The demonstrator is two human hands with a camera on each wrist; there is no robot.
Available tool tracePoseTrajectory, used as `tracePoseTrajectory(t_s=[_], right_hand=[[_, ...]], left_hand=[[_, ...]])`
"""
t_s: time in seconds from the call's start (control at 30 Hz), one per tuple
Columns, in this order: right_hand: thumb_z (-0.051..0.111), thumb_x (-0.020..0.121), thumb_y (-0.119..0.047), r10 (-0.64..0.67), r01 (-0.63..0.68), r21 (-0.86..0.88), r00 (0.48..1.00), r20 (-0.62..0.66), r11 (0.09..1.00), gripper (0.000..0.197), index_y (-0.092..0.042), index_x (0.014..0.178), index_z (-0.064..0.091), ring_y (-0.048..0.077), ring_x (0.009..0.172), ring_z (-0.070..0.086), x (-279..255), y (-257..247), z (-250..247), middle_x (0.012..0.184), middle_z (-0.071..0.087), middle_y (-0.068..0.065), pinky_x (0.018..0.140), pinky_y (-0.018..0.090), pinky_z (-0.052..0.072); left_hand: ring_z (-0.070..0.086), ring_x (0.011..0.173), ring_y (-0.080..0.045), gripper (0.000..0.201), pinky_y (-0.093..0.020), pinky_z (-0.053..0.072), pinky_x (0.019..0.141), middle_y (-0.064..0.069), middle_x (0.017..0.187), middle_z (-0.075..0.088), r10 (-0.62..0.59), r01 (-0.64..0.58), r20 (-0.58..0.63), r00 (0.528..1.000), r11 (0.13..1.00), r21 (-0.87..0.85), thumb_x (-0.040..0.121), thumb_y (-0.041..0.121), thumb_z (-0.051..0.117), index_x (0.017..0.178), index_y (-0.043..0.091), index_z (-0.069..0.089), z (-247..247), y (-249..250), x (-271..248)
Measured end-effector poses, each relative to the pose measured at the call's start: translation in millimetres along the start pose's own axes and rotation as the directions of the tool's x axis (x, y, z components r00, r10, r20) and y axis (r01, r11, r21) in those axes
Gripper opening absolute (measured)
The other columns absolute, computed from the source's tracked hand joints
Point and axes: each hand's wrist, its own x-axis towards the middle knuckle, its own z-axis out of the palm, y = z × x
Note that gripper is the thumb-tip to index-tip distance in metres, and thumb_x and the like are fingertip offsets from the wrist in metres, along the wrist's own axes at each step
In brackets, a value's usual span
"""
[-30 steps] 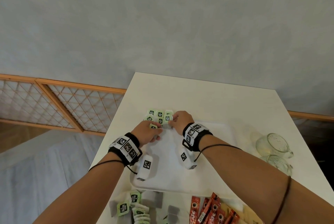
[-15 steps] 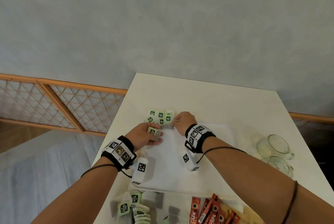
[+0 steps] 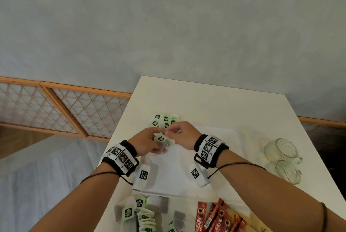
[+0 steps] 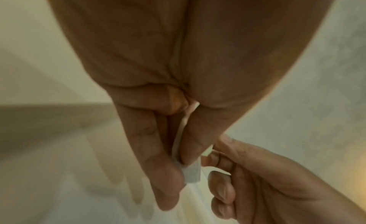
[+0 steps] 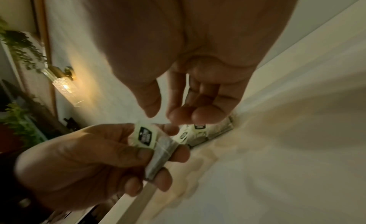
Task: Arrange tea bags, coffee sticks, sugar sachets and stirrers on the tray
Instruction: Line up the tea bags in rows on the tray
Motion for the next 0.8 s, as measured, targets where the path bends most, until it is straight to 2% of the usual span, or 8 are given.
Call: tracePoseTrajectory(t_s=[0.1, 0.2, 0.3, 0.37, 0.53, 0.6, 0.73, 0.8], right_hand=[[0.068, 0.095, -0.028, -0.068, 0.080, -0.078, 0.987, 0.144, 0.994, 0.016, -0.016, 0.102, 0.075, 0.001, 0.060, 0.056, -9, 4, 7, 0.090, 0.068, -0.004, 0.066, 0.023, 0.050], [0.068, 0.095, -0.025, -0.076, 0.091, -0.118, 0.989, 0.128, 0.989, 0.018, -0.009, 0.086, 0.069, 0.008, 0.062, 0.057, -12, 7, 10, 0.081, 0.064, -0.002, 0.067, 0.030, 0.052], [0.068, 0.094, -0.024, -0.046, 0.049, -0.071, 0.998, 0.046, 0.996, 0.021, -0.020, 0.074, 0.063, 0.014, 0.062, 0.058, -11, 8, 13, 0.076, 0.062, 0.000, 0.066, 0.035, 0.054], [0.068, 0.095, -0.025, -0.021, 0.021, -0.018, 1.000, 0.023, 1.000, 0.021, -0.027, 0.075, 0.060, 0.016, 0.061, 0.058, -10, 7, 14, 0.077, 0.061, 0.001, 0.064, 0.034, 0.053], [0.066, 0.097, -0.029, 0.031, -0.021, -0.072, 0.990, 0.138, 0.997, 0.021, -0.016, 0.082, 0.058, 0.012, 0.061, 0.058, -10, 5, 19, 0.079, 0.059, 0.001, 0.058, 0.020, 0.047], [0.068, 0.096, -0.029, 0.054, -0.049, -0.047, 0.993, 0.106, 0.998, 0.025, -0.017, 0.077, 0.056, 0.014, 0.059, 0.056, -4, 5, 21, 0.071, 0.056, -0.001, 0.058, 0.022, 0.046], [0.064, 0.095, -0.028, 0.091, -0.092, -0.050, 0.995, -0.034, 0.994, 0.031, -0.015, 0.069, 0.053, 0.020, 0.063, 0.052, 16, 2, 24, 0.067, 0.049, 0.007, 0.062, 0.031, 0.042], [0.063, 0.096, -0.027, 0.116, -0.119, -0.097, 0.992, -0.043, 0.988, 0.032, -0.013, 0.068, 0.058, 0.021, 0.063, 0.053, 24, -1, 29, 0.066, 0.054, 0.008, 0.062, 0.029, 0.043]], left_hand=[[0.075, 0.084, -0.016, 0.038, -0.021, 0.054, 0.065, -0.002, 0.089, 0.073, 0.027, -0.030, 0.025, 0.999, 0.991, 0.132, 0.091, -0.007, 0.063, 0.115, 0.022, 0.059, 2, 5, -5], [0.073, 0.081, -0.013, 0.040, -0.020, 0.050, 0.062, -0.004, 0.087, 0.072, 0.028, -0.035, 0.040, 0.999, 0.980, 0.196, 0.090, -0.002, 0.066, 0.122, 0.021, 0.057, 4, 6, -9], [0.072, 0.077, -0.014, 0.019, -0.021, 0.051, 0.063, -0.005, 0.089, 0.077, 0.015, -0.012, -0.013, 1.000, 0.974, 0.224, 0.093, 0.008, 0.066, 0.109, 0.019, 0.063, 4, 5, -11], [0.071, 0.078, -0.018, 0.005, -0.023, 0.050, 0.062, -0.007, 0.095, 0.078, -0.004, 0.012, -0.041, 0.999, 0.980, 0.198, 0.096, 0.013, 0.064, 0.101, 0.015, 0.065, 1, 3, -11], [0.070, 0.073, -0.017, 0.005, -0.021, 0.049, 0.058, -0.010, 0.095, 0.078, -0.023, 0.039, -0.090, 0.996, 0.983, 0.179, 0.097, 0.015, 0.064, 0.100, 0.010, 0.064, -5, -2, -14], [0.069, 0.070, -0.018, 0.007, -0.024, 0.049, 0.059, -0.009, 0.093, 0.078, -0.035, 0.066, -0.143, 0.989, 0.975, 0.214, 0.096, 0.016, 0.065, 0.098, 0.010, 0.061, -8, -5, -14], [0.070, 0.073, -0.017, 0.016, -0.034, 0.057, 0.075, -0.006, 0.089, 0.074, -0.010, 0.147, -0.272, 0.962, 0.860, 0.489, 0.090, 0.028, 0.068, 0.100, 0.017, 0.061, -18, -13, -21], [0.065, 0.079, -0.013, 0.015, -0.029, 0.053, 0.072, 0.003, 0.090, 0.069, 0.015, 0.161, -0.266, 0.964, 0.760, 0.629, 0.090, 0.037, 0.066, 0.095, 0.024, 0.061, -20, -13, -31]])
